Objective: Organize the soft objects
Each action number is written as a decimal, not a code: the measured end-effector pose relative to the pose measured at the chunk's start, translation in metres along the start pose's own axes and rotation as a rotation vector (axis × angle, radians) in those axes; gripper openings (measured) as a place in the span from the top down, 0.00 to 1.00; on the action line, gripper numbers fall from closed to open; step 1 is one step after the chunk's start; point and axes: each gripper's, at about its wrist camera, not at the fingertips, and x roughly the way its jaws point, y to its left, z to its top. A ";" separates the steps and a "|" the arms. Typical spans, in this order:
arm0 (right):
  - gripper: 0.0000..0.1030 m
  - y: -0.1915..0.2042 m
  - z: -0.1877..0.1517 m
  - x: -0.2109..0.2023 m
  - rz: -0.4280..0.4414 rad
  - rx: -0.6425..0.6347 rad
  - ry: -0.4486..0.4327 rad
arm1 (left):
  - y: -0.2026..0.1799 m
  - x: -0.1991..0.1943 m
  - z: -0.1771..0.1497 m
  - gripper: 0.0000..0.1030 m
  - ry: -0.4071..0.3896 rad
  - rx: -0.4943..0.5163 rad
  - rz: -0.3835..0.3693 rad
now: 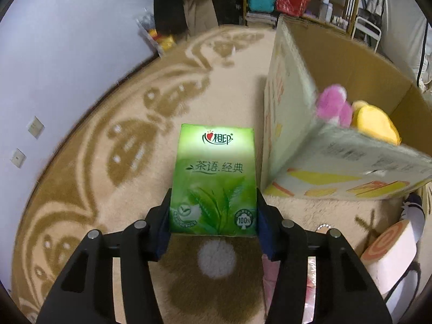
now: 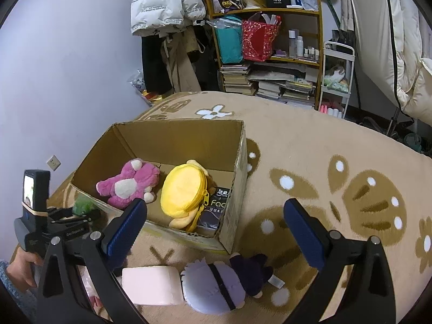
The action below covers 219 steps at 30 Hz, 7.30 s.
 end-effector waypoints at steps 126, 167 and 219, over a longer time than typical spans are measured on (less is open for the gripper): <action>0.00 -0.023 -0.078 0.074 -0.067 0.178 0.310 | -0.024 0.020 -0.052 0.28 0.296 -0.157 0.076; 0.20 -0.003 -0.052 -0.005 0.003 0.163 0.102 | -0.026 -0.079 -0.019 0.86 -0.060 -0.087 0.008; 0.12 0.027 0.042 0.032 0.025 -0.084 -0.132 | -0.086 -0.100 0.091 0.79 -0.352 0.115 -0.024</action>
